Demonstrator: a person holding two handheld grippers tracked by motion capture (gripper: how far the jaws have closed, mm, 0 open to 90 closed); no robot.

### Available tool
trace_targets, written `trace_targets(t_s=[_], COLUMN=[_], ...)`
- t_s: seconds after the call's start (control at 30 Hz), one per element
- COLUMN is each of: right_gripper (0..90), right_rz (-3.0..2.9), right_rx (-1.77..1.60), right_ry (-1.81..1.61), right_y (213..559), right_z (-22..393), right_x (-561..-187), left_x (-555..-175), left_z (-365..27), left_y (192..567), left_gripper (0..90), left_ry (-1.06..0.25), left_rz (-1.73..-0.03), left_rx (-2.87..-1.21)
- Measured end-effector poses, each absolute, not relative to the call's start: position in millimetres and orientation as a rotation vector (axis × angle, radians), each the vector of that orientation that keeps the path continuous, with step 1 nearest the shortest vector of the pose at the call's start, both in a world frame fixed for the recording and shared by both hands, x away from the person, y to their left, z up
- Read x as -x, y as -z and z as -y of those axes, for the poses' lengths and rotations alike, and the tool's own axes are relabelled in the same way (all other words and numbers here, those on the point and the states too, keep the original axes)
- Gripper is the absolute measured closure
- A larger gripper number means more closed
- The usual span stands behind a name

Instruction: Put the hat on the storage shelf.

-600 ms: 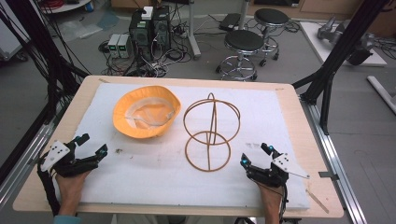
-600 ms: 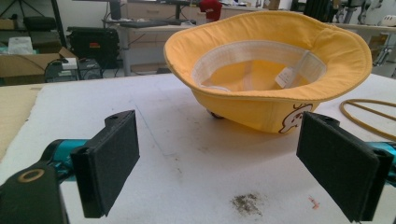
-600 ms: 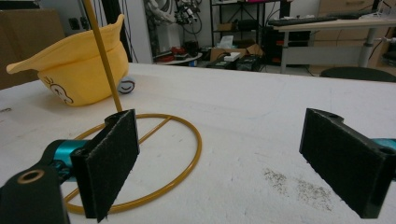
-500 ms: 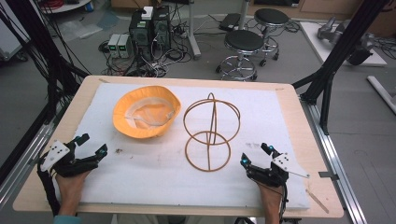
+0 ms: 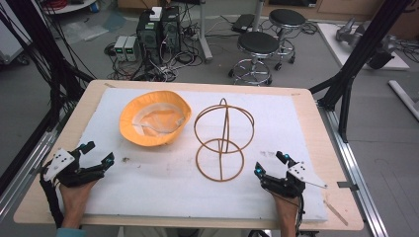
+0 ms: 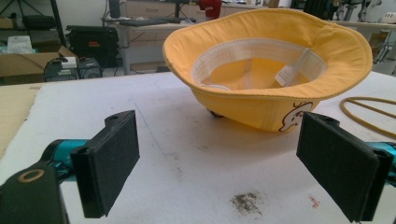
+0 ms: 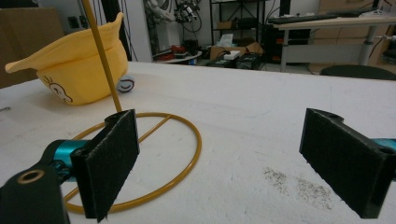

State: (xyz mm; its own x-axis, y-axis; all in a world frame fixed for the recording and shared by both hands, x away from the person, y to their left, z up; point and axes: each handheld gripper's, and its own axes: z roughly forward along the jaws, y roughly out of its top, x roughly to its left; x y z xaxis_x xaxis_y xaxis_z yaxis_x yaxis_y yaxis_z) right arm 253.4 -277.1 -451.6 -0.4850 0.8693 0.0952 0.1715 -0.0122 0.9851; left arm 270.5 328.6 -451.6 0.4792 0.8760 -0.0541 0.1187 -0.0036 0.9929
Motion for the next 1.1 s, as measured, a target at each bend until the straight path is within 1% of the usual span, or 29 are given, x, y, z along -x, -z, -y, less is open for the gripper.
trace_targets(t_s=[0.2,0.47,0.6,0.77,1.1], right_gripper=[10.8,10.7,10.7,10.7,10.7], right_rz=[-1.691,-1.693,-1.695,-1.693,-1.695], right_rx=[-1.085,-1.072,-1.067,-1.073,-1.072], right_ry=[-1.542,-1.538,-1.533,-1.529,-1.528], right_y=[451.6,451.5,451.5,451.5,451.5], right_z=[275.9,275.7,275.8,275.6,274.7], right_x=[-252.7,-252.6,-253.0,-253.1,-252.4], left_x=[-270.1,-275.4,-276.8,-285.3,-319.9], left_z=[-327.4,-330.0,-330.8,-332.5,-325.5], left_y=[451.4,450.1,446.2,427.1,375.4], left_gripper=[13.3,13.7,13.8,13.7,13.0], left_ry=[-0.766,-0.711,-0.721,-0.687,-0.637], left_rz=[-0.918,-0.952,-0.948,-0.954,-0.920], left_rx=[-1.473,-1.485,-1.500,-1.520,-1.634])
